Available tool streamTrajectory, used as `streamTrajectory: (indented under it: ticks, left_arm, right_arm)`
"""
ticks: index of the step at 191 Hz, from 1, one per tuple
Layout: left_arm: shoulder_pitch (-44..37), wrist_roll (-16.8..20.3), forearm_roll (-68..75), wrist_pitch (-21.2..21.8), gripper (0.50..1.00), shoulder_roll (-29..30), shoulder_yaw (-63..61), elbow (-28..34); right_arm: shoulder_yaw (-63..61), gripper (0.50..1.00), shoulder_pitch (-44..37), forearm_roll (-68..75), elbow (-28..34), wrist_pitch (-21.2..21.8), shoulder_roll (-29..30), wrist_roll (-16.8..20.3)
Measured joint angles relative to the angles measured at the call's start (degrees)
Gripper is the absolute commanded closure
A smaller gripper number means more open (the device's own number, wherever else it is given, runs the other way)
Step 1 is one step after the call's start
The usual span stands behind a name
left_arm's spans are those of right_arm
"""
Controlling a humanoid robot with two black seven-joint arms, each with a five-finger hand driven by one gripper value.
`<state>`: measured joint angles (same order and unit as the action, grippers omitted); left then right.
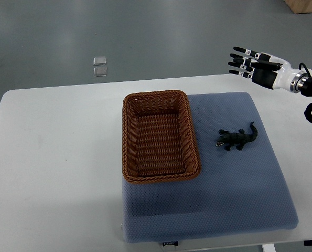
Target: Place crocodile in brown basket with right hand
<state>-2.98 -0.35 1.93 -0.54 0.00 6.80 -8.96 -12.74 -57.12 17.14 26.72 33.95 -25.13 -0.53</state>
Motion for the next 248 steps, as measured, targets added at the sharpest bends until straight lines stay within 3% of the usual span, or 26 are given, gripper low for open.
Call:
streamTrajectory:
  ticks: [116,168,248]
  left_arm:
    - [0.1,0.0,0.0,0.4,0.500,0.0,-0.1,0.1]
    - [0.1,0.0,0.0,0.5,0.500,0.0,-0.1,0.0]
    - [0.1,0.0,0.0,0.5,0.500,0.0,-0.1,0.0]
  right_arm:
    - [0.2,0.566,-1.9,-4.4,0.0,1.0,0.0,-0.9]
    - [0.2,0.566,-3.4,-21.5,0.2,1.1,-1.2,-11.7]
    - [0.2,0.566,-6.4,-45.2,0.4,1.1,-3.6,-23.9]
